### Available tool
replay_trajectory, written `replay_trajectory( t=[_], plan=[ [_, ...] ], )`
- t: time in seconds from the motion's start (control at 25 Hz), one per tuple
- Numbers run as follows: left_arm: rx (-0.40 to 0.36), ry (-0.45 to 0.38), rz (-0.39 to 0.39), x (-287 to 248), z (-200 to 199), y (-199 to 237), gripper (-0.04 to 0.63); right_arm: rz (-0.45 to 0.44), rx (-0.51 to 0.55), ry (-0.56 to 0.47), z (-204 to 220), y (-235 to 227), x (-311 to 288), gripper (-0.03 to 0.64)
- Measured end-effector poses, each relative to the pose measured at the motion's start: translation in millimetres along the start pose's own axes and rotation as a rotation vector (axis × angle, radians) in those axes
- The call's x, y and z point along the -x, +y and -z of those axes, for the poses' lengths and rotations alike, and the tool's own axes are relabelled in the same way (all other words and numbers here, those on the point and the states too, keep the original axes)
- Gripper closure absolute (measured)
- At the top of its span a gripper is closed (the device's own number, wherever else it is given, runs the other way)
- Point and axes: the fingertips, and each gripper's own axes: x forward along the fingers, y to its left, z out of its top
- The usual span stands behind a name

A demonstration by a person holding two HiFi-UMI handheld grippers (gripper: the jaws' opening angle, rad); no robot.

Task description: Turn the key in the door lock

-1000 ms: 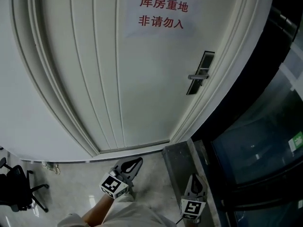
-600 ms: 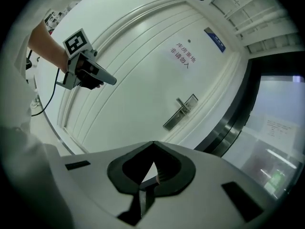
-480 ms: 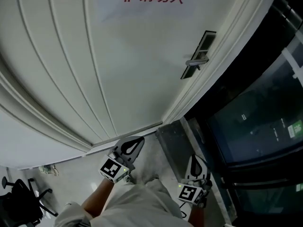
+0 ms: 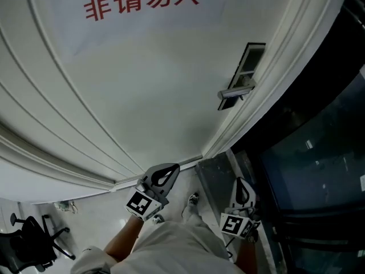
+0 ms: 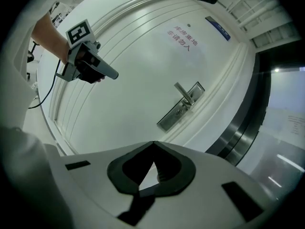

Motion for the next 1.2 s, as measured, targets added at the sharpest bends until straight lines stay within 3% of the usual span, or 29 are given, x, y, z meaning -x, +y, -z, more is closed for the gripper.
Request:
replay_trajectory(
  t=[0.16,0.28,0.52,0.64,1.04,1.12,1.2],
  plan=[
    [-0.024,-0.014,-0.057,-46.9,-19.3,5.7,0.589,-0.010,-0.047,-0.076,-4.2,-47.8,-67.0,0.626],
    [-0.025,-0.022,-0.120,-72.0,-26.1,9.9,0.589,-0.026,-0.232,-0.152,-15.9,-80.8,-107.0,0.626],
    [-0.069,0.015,-0.188,-112.3,-29.2,9.1,0.589,-0.178,-0.519,-0.320,-55.8,-129.3,-157.5,0.624],
    [-0.102,0.038,-0.202,-120.4,-33.9,8.8,0.589,-0.223,-0.579,-0.376,-78.9,-137.1,-176.8,0.533],
    [-0.098,0.018,-0.247,-132.7,-35.0,22.6,0.589,-0.158,-0.623,-0.312,-97.8,-149.8,-221.4,0.525],
    [-0.089,0.019,-0.253,-132.8,-33.3,26.1,0.589,-0.207,-0.689,-0.296,-96.4,-148.7,-228.0,0.551],
    [-0.087,0.019,-0.255,-133.8,-32.6,29.2,0.589,-0.277,-0.827,-0.293,-95.4,-147.9,-231.2,0.603]
  ],
)
